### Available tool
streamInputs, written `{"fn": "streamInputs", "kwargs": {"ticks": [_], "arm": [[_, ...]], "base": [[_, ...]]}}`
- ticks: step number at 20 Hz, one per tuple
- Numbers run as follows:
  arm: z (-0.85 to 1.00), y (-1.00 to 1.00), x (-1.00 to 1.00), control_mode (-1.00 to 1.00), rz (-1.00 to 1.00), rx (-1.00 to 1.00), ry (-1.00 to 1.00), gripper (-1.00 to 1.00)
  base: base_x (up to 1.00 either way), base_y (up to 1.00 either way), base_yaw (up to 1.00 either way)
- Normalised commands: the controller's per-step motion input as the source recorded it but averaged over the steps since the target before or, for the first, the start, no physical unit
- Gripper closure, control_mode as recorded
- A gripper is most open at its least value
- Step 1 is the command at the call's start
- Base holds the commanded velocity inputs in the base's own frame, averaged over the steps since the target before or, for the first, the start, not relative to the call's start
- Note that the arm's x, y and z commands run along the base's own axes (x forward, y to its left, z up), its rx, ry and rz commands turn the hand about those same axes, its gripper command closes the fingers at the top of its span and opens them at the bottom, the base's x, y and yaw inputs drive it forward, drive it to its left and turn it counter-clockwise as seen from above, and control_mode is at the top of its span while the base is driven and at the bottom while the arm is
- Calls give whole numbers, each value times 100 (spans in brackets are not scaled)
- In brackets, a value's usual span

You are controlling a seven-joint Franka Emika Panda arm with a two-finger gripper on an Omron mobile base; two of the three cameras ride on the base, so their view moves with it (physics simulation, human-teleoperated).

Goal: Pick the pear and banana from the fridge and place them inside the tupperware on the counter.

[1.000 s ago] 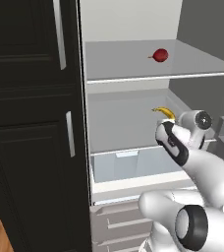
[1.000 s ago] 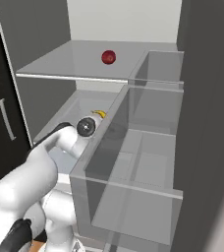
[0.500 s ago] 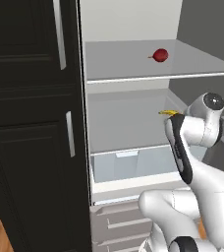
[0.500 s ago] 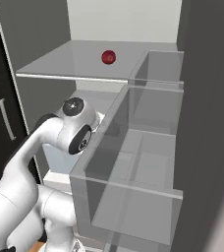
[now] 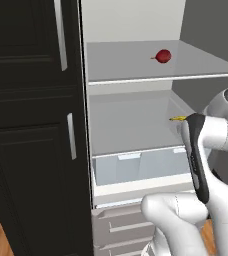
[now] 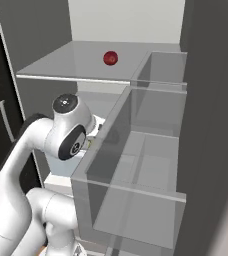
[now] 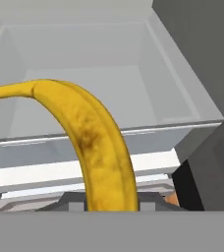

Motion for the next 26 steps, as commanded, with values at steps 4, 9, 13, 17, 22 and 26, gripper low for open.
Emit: {"fn": "streamInputs", "kwargs": {"ticks": [4,9,13,17,22,26], "arm": [[0,20,-59,-100,0,0,-1,100],[13,30,-37,-100,0,0,1,100],[4,8,-9,100,0,0,0,100],[0,0,0,100,0,0,0,100],[0,0,0,100,0,0,0,100],[0,0,0,100,0,0,0,100]], "base": [[0,0,0],[0,0,0],[-34,23,0],[-56,48,-4],[-49,81,-45],[-46,86,-85]]}}
